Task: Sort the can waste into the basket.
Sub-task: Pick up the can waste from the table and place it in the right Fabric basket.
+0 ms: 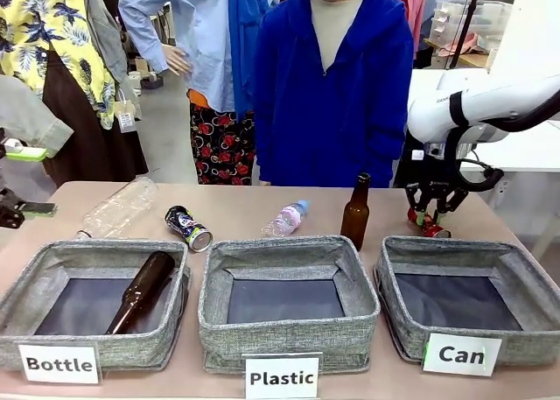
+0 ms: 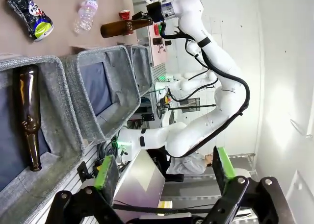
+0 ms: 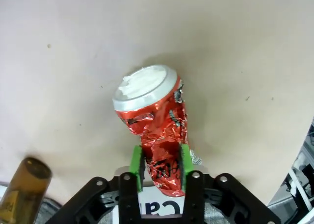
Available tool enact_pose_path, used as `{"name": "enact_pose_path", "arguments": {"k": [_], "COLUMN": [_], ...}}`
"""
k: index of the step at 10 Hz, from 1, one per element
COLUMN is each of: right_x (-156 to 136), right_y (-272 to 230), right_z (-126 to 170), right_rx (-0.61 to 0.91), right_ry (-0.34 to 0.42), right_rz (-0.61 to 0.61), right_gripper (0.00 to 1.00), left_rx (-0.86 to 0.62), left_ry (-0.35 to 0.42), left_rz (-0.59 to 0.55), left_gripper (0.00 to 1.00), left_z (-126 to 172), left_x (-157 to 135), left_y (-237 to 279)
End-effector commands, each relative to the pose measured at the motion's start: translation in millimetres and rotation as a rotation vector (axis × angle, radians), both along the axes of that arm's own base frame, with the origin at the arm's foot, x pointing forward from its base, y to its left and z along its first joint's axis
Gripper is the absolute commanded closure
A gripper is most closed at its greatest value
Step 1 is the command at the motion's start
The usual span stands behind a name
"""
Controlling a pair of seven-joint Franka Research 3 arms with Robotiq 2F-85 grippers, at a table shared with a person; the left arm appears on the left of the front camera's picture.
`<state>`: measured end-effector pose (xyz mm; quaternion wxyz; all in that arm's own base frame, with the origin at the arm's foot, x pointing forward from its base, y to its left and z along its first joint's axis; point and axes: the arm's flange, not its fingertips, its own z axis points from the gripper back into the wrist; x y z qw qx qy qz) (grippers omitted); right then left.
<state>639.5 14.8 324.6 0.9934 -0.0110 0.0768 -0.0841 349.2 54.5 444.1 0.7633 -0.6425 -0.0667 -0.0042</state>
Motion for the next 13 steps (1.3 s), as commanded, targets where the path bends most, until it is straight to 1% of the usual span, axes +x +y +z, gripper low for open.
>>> {"name": "enact_pose_path", "arguments": {"k": [1, 9, 10, 11, 12, 13], "right_x": [6.8, 8.2, 8.0, 8.4, 8.5, 8.0], "right_y": [4.6, 3.8, 3.5, 3.6, 4.0, 4.6], "right_z": [-7.4, -10.8, -10.9, -11.6, -11.7, -12.1], "right_rx": [-0.052, -0.062, -0.044, -0.045, -0.044, -0.041], "right_ry": [0.025, 0.029, 0.031, 0.020, 0.017, 0.015], "right_rz": [-0.020, -0.028, -0.034, -0.027, -0.021, -0.017], "right_gripper": [1.00, 1.00, 0.90, 0.44, 0.34, 0.00], "left_rx": [-0.003, -0.003, -0.003, -0.003, -0.003, -0.003], "left_ry": [-0.001, -0.001, -0.001, -0.001, -0.001, -0.001], "left_rz": [-0.001, -0.001, -0.001, -0.001, -0.001, -0.001], "left_gripper": [0.00, 0.00, 0.00, 0.00, 0.00, 0.00], "left_z": [-0.4, -0.4, -0.4, -0.4, -0.4, -0.4], "left_x": [-3.4, -3.4, -3.4, -3.4, -3.4, -3.4], "left_y": [-0.1, -0.1, -0.1, -0.1, -0.1, -0.1]}}
